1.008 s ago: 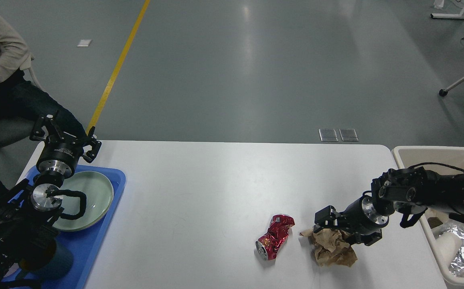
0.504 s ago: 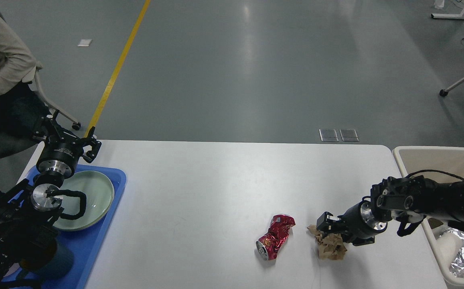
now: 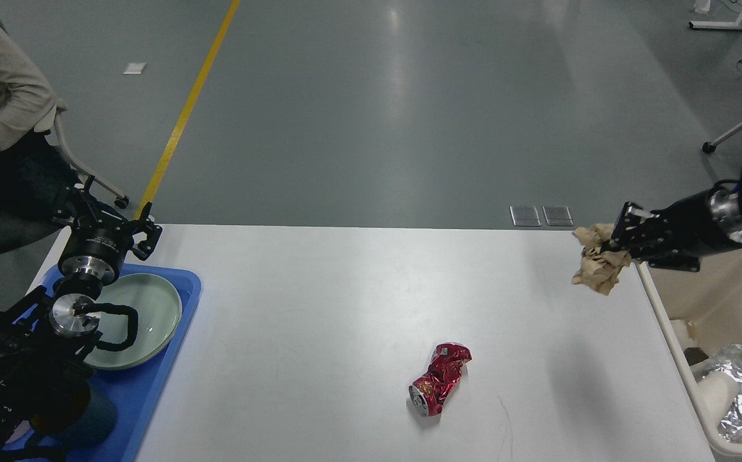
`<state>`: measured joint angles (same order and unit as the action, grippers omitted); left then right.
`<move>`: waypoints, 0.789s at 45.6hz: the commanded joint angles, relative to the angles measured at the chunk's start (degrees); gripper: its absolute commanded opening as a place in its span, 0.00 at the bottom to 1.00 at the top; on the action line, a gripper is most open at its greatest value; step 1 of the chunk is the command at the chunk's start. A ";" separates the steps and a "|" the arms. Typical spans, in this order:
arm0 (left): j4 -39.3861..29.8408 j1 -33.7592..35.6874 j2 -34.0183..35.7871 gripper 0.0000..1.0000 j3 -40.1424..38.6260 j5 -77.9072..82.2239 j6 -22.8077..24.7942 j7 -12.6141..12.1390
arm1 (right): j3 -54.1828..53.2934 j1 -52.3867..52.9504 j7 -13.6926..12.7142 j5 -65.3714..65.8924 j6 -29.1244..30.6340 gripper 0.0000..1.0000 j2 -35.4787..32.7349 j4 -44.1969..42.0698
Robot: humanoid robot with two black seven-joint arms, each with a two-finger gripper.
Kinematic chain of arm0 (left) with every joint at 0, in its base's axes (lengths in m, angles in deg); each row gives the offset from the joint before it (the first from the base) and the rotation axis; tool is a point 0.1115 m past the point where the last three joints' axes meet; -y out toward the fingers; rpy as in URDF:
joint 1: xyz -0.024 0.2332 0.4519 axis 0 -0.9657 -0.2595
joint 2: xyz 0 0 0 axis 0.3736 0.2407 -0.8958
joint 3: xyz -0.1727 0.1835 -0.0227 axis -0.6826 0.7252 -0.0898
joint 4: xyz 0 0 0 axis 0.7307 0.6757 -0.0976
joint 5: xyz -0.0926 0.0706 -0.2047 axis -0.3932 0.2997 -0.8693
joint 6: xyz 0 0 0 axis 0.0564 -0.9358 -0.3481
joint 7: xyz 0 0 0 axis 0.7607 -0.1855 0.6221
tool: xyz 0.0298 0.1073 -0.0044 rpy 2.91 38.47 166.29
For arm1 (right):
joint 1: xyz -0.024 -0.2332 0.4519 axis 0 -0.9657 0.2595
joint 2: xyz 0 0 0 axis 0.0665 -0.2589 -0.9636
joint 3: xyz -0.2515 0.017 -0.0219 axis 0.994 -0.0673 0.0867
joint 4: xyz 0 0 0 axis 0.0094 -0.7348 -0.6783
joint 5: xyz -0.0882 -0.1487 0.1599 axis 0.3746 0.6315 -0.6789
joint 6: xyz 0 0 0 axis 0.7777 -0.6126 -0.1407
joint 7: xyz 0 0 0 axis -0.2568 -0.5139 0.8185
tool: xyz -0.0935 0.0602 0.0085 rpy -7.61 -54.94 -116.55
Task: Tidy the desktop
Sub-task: 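Lift the crumpled paper with the right gripper and drop it into the bin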
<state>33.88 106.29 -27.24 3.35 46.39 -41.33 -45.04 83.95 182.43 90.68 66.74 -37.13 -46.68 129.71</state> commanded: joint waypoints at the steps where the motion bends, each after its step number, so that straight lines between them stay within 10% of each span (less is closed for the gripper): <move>1: 0.00 0.00 0.00 0.96 0.00 0.01 0.01 0.00 | 0.21 9.66 -0.03 0.68 5.74 0.00 -6.14 -0.23; 14: 0.00 0.00 0.00 0.96 0.00 0.01 0.01 0.00 | 1.61 8.98 -0.03 0.95 1.71 0.00 -9.05 -6.82; 27: 0.00 0.00 0.00 0.96 0.00 0.01 0.01 0.00 | -0.23 -22.30 0.14 0.06 -38.79 0.00 -6.51 -11.13; 29: 0.00 0.00 0.00 0.96 0.00 0.01 0.01 0.00 | -1.11 -26.78 0.14 0.06 -42.58 0.26 -4.14 -13.14; 32: 0.00 0.00 0.00 0.96 0.00 0.01 0.01 0.00 | -2.51 -32.50 0.14 0.06 -44.79 0.94 -1.67 -18.32; 36: 0.00 0.00 0.00 0.96 0.00 0.01 0.01 0.00 | -4.80 -37.69 0.14 -0.02 -44.71 1.00 0.18 -22.91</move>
<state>33.89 106.29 -27.24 3.35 46.39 -41.33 -45.04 81.73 151.97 90.82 66.80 -80.24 -49.19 112.59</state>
